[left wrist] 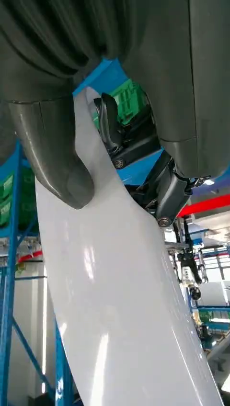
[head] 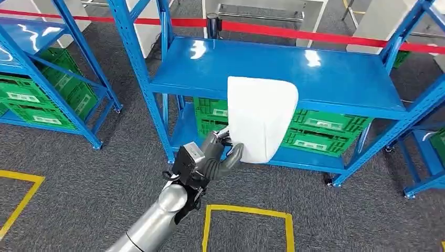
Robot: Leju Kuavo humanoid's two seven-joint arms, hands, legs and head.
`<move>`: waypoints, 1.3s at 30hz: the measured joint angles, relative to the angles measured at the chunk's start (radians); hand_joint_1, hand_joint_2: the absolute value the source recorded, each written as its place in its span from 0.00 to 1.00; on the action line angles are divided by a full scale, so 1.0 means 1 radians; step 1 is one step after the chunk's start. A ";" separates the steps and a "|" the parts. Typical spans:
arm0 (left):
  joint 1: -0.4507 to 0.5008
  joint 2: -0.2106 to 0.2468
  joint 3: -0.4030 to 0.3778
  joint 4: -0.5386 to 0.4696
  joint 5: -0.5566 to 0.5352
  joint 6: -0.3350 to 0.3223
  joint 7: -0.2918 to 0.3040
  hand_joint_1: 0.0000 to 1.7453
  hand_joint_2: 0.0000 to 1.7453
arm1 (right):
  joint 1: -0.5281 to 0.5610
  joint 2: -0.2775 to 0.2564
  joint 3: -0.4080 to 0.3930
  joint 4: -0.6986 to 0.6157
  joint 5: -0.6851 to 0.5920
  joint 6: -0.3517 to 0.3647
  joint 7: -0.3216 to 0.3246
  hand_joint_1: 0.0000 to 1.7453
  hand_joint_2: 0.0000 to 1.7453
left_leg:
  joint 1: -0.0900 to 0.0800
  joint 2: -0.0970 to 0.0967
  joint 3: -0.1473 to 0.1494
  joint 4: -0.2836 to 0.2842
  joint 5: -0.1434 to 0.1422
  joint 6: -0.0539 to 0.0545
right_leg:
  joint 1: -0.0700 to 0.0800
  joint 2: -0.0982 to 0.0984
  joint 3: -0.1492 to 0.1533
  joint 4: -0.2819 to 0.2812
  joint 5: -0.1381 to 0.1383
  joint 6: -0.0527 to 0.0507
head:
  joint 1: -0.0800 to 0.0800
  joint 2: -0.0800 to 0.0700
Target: Take the parts from the cabinet and place them on the table.
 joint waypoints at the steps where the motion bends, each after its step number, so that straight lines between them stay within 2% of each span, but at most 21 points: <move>1: -0.001 0.000 0.000 0.000 0.000 -0.003 -0.001 1.00 1.00 | -0.004 0.000 0.000 0.000 0.001 -0.004 0.001 0.00 0.00 | 0.000 0.000 -0.009 0.005 0.011 -0.003 | 0.005 0.000 0.076 -0.105 -0.029 -0.012 | 0.000 0.000; 2: -0.002 -0.001 0.000 0.000 0.000 -0.007 -0.003 1.00 1.00 | -0.007 0.000 0.000 -0.001 0.002 -0.004 0.008 0.00 0.00 | -0.006 -0.002 -0.016 0.006 0.018 -0.009 | 0.010 0.000 0.122 -0.182 -0.067 -0.019 | 0.000 0.000; 5: -0.008 -0.004 0.000 0.003 0.000 -0.018 -0.010 1.00 1.00 | -0.010 0.000 -0.001 -0.001 0.010 0.002 0.020 0.00 0.00 | 0.001 0.001 -0.010 -0.007 0.045 -0.028 | 0.018 0.001 0.101 -0.179 -0.048 -0.031 | 0.002 0.000; 7: -0.008 -0.003 0.000 0.002 0.000 -0.018 -0.010 1.00 1.00 | -0.009 0.003 -0.001 0.000 0.010 0.002 0.021 0.00 0.00 | -0.006 0.000 -0.019 -0.011 0.055 -0.036 | 0.008 -0.001 0.093 -0.189 -0.028 -0.039 | 0.003 0.000; 8: -0.009 -0.002 0.000 0.000 0.000 -0.018 -0.008 1.00 1.00 | -0.011 0.004 -0.002 0.000 0.010 -0.001 0.020 0.00 0.00 | -0.002 -0.005 -0.028 0.002 0.026 -0.040 | 0.004 -0.007 0.079 -0.191 -0.014 -0.046 | 0.003 0.000; 9: -0.010 0.000 0.000 0.000 0.000 -0.018 -0.005 1.00 1.00 | -0.013 0.003 -0.003 0.000 0.010 -0.004 0.021 0.00 0.00 | 0.000 -0.005 -0.047 0.040 -0.036 -0.045 | 0.003 -0.006 0.063 -0.192 0.000 -0.054 | -0.002 0.000; 11: -0.011 0.000 0.000 0.000 0.000 -0.018 -0.002 1.00 1.00 | -0.014 0.005 -0.003 0.000 0.011 -0.002 0.018 0.00 0.00 | 0.008 -0.005 -0.074 0.177 -0.155 -0.058 | 0.003 -0.007 0.033 -0.192 0.025 -0.054 | -0.003 0.000; 12: -0.011 0.001 0.000 0.001 0.000 -0.018 -0.001 1.00 1.00 | -0.014 0.005 -0.003 0.000 0.014 0.002 0.019 0.00 0.00 | 0.010 -0.005 -0.082 0.249 -0.182 -0.063 | 0.003 -0.008 0.019 -0.191 0.038 -0.052 | -0.003 0.000; 20: -0.011 0.002 0.000 0.003 0.000 -0.018 -0.001 1.00 1.00 | -0.015 0.005 -0.003 0.000 0.017 0.004 0.022 0.00 0.00 | 0.011 -0.004 -0.082 0.288 -0.179 -0.066 | 0.003 -0.009 0.008 -0.190 0.048 -0.051 | -0.003 0.000; 22: -0.012 0.003 0.000 0.006 0.000 -0.018 -0.001 1.00 1.00 | -0.016 0.005 -0.003 0.000 0.020 0.005 0.023 0.00 0.00 | 0.014 -0.004 -0.067 0.303 -0.150 -0.067 | 0.002 -0.011 -0.009 -0.189 0.061 -0.049 | -0.003 0.000; 23: -0.018 0.002 0.000 0.009 0.000 -0.018 -0.001 1.00 1.00 | -0.021 0.006 -0.003 0.000 0.021 0.003 0.023 0.00 0.00 | 0.017 -0.004 0.078 0.142 -0.077 -0.064 | 0.001 -0.012 -0.053 -0.184 0.094 -0.038 | -0.003 0.000; 24: -0.032 -0.005 0.000 0.009 -0.002 -0.020 -0.003 1.00 1.00 | -0.024 0.007 -0.005 -0.001 0.020 -0.001 0.024 0.00 0.00 | 0.009 -0.008 0.191 -0.024 -0.147 -0.044 | 0.004 -0.011 -0.063 -0.180 0.117 -0.022 | 0.000 0.000; 25: -0.039 -0.012 0.000 0.019 -0.003 -0.024 -0.004 1.00 1.00 | -0.023 0.006 -0.014 -0.001 0.011 -0.006 0.023 0.00 0.00 | 0.008 0.001 0.145 -0.036 -0.096 0.005 | -0.006 -0.006 -0.085 -0.156 0.077 0.010 | -0.003 0.000; 27: -0.046 -0.020 0.000 0.022 -0.003 -0.026 -0.005 1.00 1.00 | -0.025 0.006 -0.018 -0.001 0.010 -0.006 0.020 0.00 0.00 | 0.006 0.001 0.115 -0.034 -0.067 0.010 | -0.006 -0.005 -0.131 -0.006 -0.051 0.017 | 0.001 0.000; 29: -0.048 -0.020 0.000 0.027 -0.003 -0.029 -0.004 1.00 1.00 | -0.026 0.006 -0.019 -0.001 0.010 -0.008 0.016 0.00 0.00 | 0.003 0.002 0.078 -0.030 -0.041 0.010 | -0.005 -0.004 -0.151 0.121 -0.088 0.019 | 0.001 0.000; 30: -0.047 -0.020 0.000 0.030 -0.003 -0.029 -0.004 1.00 1.00 | -0.026 0.006 -0.021 -0.001 0.011 -0.008 0.014 0.00 0.00 | 0.002 0.002 0.062 -0.027 -0.031 0.009 | -0.004 -0.003 -0.137 0.130 -0.068 0.017 | 0.001 0.000; 32: -0.048 -0.021 0.000 0.032 -0.003 -0.029 -0.004 1.00 1.00 | -0.026 0.005 -0.022 -0.001 0.011 -0.009 0.014 0.00 0.00 | 0.002 0.003 0.027 -0.017 -0.011 0.005 | -0.002 -0.003 -0.039 0.030 0.000 0.010 | 0.001 0.000; 33: -0.048 -0.022 0.000 0.033 -0.003 -0.029 -0.004 1.00 1.00 | -0.027 0.005 -0.022 -0.001 0.012 -0.009 0.014 0.00 0.00 | 0.002 0.003 0.013 -0.011 -0.002 0.002 | -0.001 -0.003 0.034 -0.063 0.007 0.006 | 0.001 0.000; 34: -0.049 -0.026 0.000 0.032 -0.003 -0.029 -0.004 1.00 1.00 | -0.031 0.005 -0.022 -0.001 0.013 -0.009 0.013 0.00 0.00 | -0.001 0.003 0.003 -0.006 0.005 -0.003 | 0.002 -0.003 0.093 -0.153 -0.039 -0.001 | 0.001 0.000; 37: -0.053 -0.031 0.000 0.033 -0.003 -0.029 -0.006 1.00 1.00 | -0.034 0.005 -0.023 -0.001 0.013 -0.010 0.012 0.00 0.00 | 0.000 0.003 -0.001 -0.010 0.032 -0.022 | 0.012 0.001 0.092 -0.186 -0.038 -0.022 | 0.001 0.000; 39: -0.053 -0.030 0.000 0.034 -0.003 -0.029 -0.006 1.00 1.00 | -0.034 0.005 -0.024 -0.001 0.013 -0.010 0.013 0.00 0.00 | 0.000 0.002 -0.007 -0.010 0.034 -0.035 | 0.002 -0.005 0.082 -0.197 -0.012 -0.037 | 0.002 0.000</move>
